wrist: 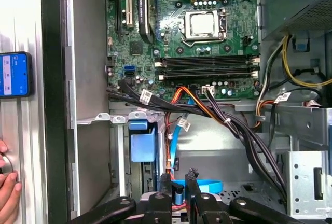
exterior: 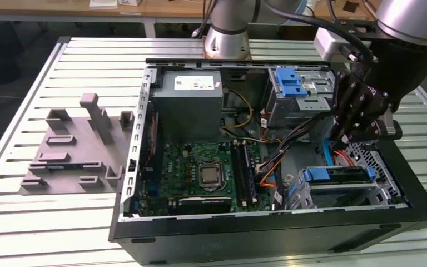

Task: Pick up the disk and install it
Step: 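Insert the second disk wire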

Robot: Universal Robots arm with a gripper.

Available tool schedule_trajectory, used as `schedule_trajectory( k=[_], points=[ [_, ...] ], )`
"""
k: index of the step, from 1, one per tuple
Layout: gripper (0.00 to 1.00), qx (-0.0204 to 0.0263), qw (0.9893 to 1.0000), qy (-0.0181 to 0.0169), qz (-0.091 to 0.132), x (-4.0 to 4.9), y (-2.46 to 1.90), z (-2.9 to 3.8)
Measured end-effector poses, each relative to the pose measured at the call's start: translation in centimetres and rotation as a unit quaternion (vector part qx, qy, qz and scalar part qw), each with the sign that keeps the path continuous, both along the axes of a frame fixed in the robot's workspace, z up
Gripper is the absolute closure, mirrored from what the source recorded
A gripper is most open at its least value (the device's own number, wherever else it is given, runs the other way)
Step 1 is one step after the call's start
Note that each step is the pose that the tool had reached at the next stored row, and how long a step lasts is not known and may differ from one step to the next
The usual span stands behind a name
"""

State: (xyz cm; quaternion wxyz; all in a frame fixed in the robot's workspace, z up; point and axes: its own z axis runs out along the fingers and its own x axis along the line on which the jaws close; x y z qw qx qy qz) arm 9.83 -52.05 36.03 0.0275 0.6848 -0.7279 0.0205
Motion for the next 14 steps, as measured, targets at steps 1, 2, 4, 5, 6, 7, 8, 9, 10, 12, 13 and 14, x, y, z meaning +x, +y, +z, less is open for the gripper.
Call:
schedule_trajectory(
  k=[1,2,4,5,6,7,8,9,10,12,13,14],
  points=[
    [0.77,-0.0003,1.0,0.0,0.0,0.0,0.0,-0.01],
    [0.77,-0.0004,1.0,0.0,0.0,0.0,0.0,-0.01],
    [0.84,-0.0004,1.0,0.0,0.0,0.0,0.0,-0.01],
    [0.84,0.0,1.0,0.0,0.0,0.01,0.0,-0.01],
    [0.84,0.0019,1.0,0.0,0.0,0.03,0.0,-0.02],
    [0.84,0.007,1.0,0.0,0.0,0.06,0.0,-0.04],
    [0.84,0.0136,0.9999,0.0,0.0,0.07,-0.01,-0.05],
    [0.84,0.0202,0.9998,0.0,0.0,0.09,-0.03,-0.07],
    [0.84,0.0249,0.9997,0.0,0.0,0.09,-0.08,-0.11],
    [0.84,0.0275,0.9996,0.0,0.0,0.1,-0.42,-0.24],
    [0.84,0.0279,0.9996,0.0,0.0,0.1,-0.65,-0.32],
    [0.84,0.028,0.9996,0.0,0.0,0.1,-0.92,-0.4]
  ],
)
